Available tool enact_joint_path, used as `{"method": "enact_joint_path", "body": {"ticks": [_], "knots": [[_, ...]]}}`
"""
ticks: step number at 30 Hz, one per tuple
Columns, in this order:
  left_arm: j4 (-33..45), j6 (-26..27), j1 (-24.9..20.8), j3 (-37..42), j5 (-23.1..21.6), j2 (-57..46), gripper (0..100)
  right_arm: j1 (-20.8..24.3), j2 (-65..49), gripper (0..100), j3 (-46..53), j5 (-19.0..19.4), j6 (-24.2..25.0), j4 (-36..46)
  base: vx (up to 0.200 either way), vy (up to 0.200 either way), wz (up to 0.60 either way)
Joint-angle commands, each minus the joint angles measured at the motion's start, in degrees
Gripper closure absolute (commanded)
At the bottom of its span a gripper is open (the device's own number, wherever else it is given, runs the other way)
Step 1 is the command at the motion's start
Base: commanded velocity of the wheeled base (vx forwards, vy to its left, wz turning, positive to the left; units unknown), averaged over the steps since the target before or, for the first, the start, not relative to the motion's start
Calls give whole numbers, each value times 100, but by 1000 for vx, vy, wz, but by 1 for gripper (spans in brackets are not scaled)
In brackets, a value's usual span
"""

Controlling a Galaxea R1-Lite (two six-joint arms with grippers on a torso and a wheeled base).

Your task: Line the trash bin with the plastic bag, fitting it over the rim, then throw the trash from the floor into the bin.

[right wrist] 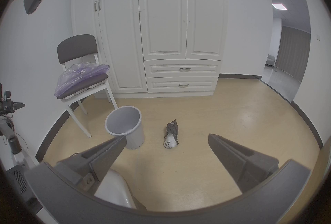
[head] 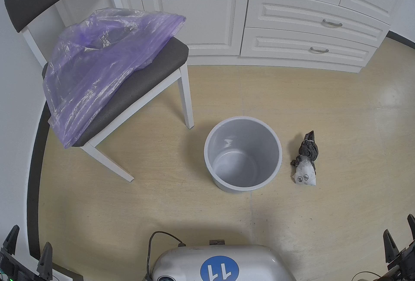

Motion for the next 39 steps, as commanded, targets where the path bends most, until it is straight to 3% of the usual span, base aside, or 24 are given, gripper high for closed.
{"method": "enact_joint_path", "body": {"ticks": [1,31,39], "knots": [[0,-3,2,101,1,-75,0,-1,-93,0,101,-8,-1,-2,0,0,0],[0,-3,2,101,1,-75,0,7,-93,0,101,1,-1,-2,0,0,0],[-44,226,11,101,-87,-93,0,7,-93,0,101,1,-1,-2,0,0,0]]}}
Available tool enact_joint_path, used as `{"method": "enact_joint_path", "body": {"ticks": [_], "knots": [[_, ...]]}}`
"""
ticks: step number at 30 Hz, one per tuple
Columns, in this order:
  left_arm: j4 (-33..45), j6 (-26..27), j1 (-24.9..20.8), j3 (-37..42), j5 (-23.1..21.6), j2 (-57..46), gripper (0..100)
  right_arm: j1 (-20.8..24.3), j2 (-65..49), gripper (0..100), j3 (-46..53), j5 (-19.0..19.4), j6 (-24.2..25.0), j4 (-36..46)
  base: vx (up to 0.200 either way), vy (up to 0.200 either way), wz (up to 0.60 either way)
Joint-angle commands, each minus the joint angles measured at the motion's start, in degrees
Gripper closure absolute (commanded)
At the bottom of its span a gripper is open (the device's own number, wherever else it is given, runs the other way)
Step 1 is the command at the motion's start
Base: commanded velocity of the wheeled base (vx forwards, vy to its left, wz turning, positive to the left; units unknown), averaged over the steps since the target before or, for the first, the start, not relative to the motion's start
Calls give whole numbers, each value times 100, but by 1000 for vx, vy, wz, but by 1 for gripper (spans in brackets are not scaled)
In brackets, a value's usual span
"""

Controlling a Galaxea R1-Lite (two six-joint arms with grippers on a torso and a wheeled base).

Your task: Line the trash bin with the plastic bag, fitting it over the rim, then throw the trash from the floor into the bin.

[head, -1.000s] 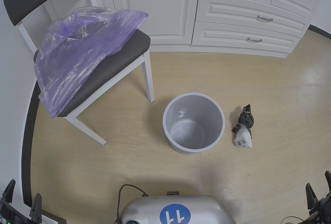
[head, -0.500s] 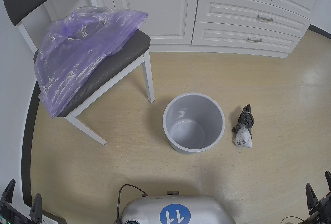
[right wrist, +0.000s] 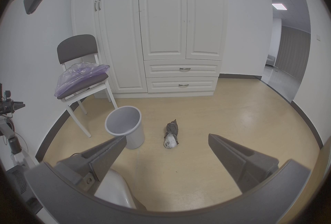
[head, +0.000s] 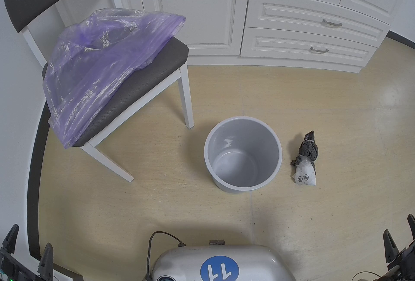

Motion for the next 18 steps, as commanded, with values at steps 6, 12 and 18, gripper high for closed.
{"method": "enact_joint_path", "body": {"ticks": [6,12,18], "knots": [[0,-23,6,101,20,-93,0,-1,-93,0,101,10,-19,-2,0,0,0],[0,-67,6,101,20,-93,0,-1,-93,0,101,18,-27,-2,0,0,0],[0,-31,6,101,20,-93,0,-1,-93,0,101,36,-194,-11,0,0,0]]}}
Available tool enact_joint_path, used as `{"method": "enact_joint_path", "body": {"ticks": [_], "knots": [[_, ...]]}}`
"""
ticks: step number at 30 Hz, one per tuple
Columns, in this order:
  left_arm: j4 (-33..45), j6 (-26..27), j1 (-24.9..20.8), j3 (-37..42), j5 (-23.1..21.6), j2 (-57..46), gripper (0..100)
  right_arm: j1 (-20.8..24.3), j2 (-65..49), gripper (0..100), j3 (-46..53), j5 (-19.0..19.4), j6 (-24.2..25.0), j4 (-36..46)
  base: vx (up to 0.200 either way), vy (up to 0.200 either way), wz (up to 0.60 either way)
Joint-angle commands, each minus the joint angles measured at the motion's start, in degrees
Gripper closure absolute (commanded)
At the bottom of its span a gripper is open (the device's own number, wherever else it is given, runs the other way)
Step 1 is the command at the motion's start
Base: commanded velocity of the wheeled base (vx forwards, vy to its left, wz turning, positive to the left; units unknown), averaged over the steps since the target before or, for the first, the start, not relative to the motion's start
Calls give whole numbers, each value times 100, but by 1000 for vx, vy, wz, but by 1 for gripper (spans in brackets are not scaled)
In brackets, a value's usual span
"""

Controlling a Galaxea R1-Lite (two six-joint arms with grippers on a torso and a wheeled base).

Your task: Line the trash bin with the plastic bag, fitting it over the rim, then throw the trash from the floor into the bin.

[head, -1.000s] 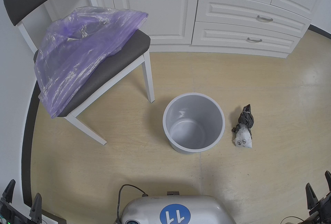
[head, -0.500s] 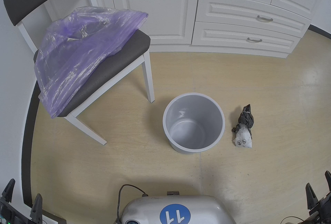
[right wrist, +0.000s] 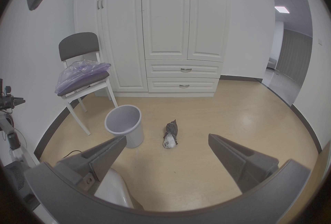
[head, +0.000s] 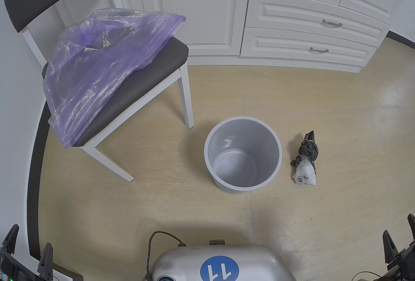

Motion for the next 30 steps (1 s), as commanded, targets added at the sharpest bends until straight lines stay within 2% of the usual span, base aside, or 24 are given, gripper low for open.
{"method": "enact_joint_path", "body": {"ticks": [1,7,10,15,17,26,30], "knots": [[-2,9,4,101,1,-93,0,1,-93,0,101,12,-32,-8,0,0,0],[24,-70,4,101,36,-93,0,1,-93,0,101,20,3,-17,0,0,0],[-2,-554,4,92,352,-75,0,10,-93,0,101,3,170,-17,0,0,0],[15,-352,-4,101,326,-93,0,1,-93,0,101,-23,179,-8,0,0,0],[15,-88,-4,101,185,-93,0,1,-93,0,101,-23,82,1,0,0,0],[24,-211,4,101,176,-93,0,1,-93,0,101,3,117,-8,0,0,0],[-2,-44,4,101,115,-93,0,1,-93,0,101,38,-120,-17,0,0,0]]}}
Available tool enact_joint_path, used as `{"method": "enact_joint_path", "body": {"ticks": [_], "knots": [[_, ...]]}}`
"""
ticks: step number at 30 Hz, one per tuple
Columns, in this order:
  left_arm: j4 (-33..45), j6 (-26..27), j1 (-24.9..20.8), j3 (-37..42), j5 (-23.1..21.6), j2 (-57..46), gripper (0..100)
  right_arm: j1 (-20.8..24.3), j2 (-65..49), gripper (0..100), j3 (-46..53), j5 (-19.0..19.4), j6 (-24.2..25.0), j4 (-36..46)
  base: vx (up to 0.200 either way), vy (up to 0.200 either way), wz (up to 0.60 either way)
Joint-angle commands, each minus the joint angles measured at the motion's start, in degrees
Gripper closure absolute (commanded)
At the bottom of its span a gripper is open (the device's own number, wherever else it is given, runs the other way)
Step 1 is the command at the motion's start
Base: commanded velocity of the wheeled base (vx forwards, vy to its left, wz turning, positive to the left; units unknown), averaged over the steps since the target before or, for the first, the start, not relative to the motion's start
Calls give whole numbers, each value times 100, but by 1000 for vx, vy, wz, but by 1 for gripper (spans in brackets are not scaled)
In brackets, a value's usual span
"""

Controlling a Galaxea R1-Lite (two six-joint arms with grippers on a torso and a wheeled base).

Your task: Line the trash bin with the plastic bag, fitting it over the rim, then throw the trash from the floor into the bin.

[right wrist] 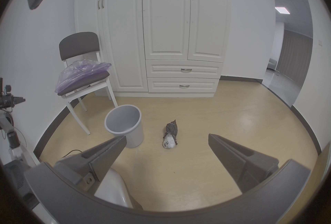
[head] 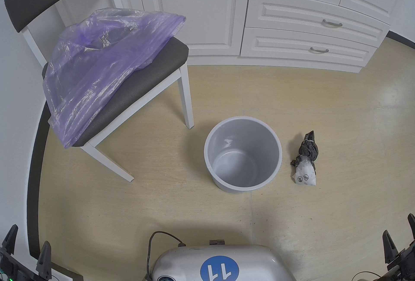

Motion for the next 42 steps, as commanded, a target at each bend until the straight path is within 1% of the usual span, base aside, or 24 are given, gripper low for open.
{"method": "enact_joint_path", "body": {"ticks": [1,3,6,7,8,9,10,11,12,14,16,18,21,25,26,27,29,31,33,34,37,38,42], "knots": [[-33,184,4,101,-119,-93,0,2,-93,0,101,57,-81,-11,0,0,0],[-33,175,13,101,-154,-93,0,2,-93,0,101,66,-63,-20,0,0,0],[-15,52,13,92,-92,-93,0,2,-93,0,101,57,42,-20,0,0,0],[-200,-299,-4,13,22,-75,0,11,-93,0,101,-4,297,-20,0,0,0],[-200,-299,-4,13,22,-75,0,11,-93,0,101,-4,297,-20,0,0,0],[-815,-967,-4,-435,-40,-75,0,11,-93,0,101,-22,306,-28,0,0,0],[-1053,-1248,-13,-637,-119,-22,0,2,-93,0,101,-31,288,-20,0,0,0],[-1026,-1284,-13,-769,-207,-14,0,2,-93,0,101,-40,270,-20,0,0,0],[-938,-1152,-13,-839,-286,-31,0,2,-93,0,101,-31,200,-28,0,0,0],[-622,-704,-13,-927,-294,-14,0,2,-93,0,5,66,86,-160,0,0,0],[-270,-361,-13,-901,-303,-31,0,20,-22,0,-435,286,200,-485,0,0,0],[-77,-220,-22,-927,-321,4,0,-24,215,0,-822,444,341,-477,0,0,0],[-33,-62,-40,-1041,-347,241,0,-42,575,0,-997,435,350,-406,0,0,0],[-51,-18,-83,-1261,-338,980,0,-42,1182,0,-1041,426,341,-397,0,0,0],[-77,-18,-83,-1331,-330,1358,0,-42,1481,0,-1129,426,323,-371,0,0,0],[-77,-18,-83,-1331,-330,1358,0,-42,1481,0,-1129,426,323,-371,0,0,0],[-288,-18,-75,-1419,-321,1964,0,-59,2140,0,-1446,409,306,-72,0,0,0],[-490,-18,-57,-1437,-294,2245,0,-68,2491,0,-1692,426,279,174,0,0,0],[-587,-18,-31,-1437,-286,2553,0,-68,2869,0,-1815,426,279,174,0,0,0],[-587,-18,-31,-1437,-286,2553,0,-68,2869,0,-1815,426,279,174,0,0,0],[-639,-9,-31,-1437,-286,3186,0,-59,3432,0,-1894,435,297,-143,0,0,0],[-648,-9,-31,-1437,-286,3212,0,-59,3449,0,-1885,435,297,-160,0,0,0],[-956,0,-22,-1419,-277,3775,0,-68,3924,0,-1885,426,323,-714,0,0,0]]}}
